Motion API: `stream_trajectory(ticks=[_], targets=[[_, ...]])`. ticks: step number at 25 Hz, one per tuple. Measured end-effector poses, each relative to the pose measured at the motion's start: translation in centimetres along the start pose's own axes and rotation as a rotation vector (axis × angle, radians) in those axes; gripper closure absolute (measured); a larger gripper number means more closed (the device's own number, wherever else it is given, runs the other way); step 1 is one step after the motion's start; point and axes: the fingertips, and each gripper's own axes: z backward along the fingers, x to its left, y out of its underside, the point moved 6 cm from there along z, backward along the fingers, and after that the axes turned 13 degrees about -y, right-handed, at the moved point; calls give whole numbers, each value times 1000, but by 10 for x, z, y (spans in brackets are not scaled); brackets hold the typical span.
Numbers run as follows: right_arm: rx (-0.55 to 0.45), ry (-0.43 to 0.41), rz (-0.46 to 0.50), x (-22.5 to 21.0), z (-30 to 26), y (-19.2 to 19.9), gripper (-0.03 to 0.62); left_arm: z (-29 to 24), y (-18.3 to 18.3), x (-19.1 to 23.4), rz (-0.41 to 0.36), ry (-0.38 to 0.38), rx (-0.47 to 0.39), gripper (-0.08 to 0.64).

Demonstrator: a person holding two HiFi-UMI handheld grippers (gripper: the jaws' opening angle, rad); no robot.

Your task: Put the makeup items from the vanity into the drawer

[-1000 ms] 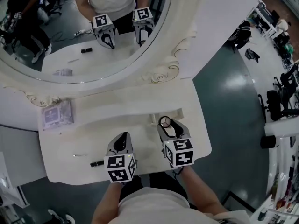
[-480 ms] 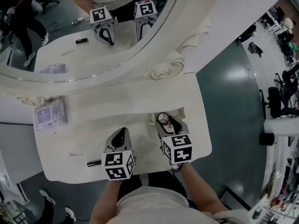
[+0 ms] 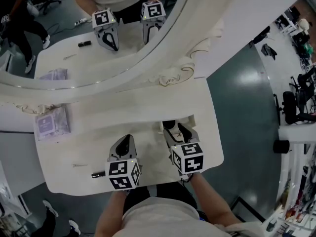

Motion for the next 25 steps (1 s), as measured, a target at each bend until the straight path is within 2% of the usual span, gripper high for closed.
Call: stream_trajectory(ticks=[25], targets=[[-115,32,1,11,25,-10,374,24,-2,4,4,-10,-47,555]])
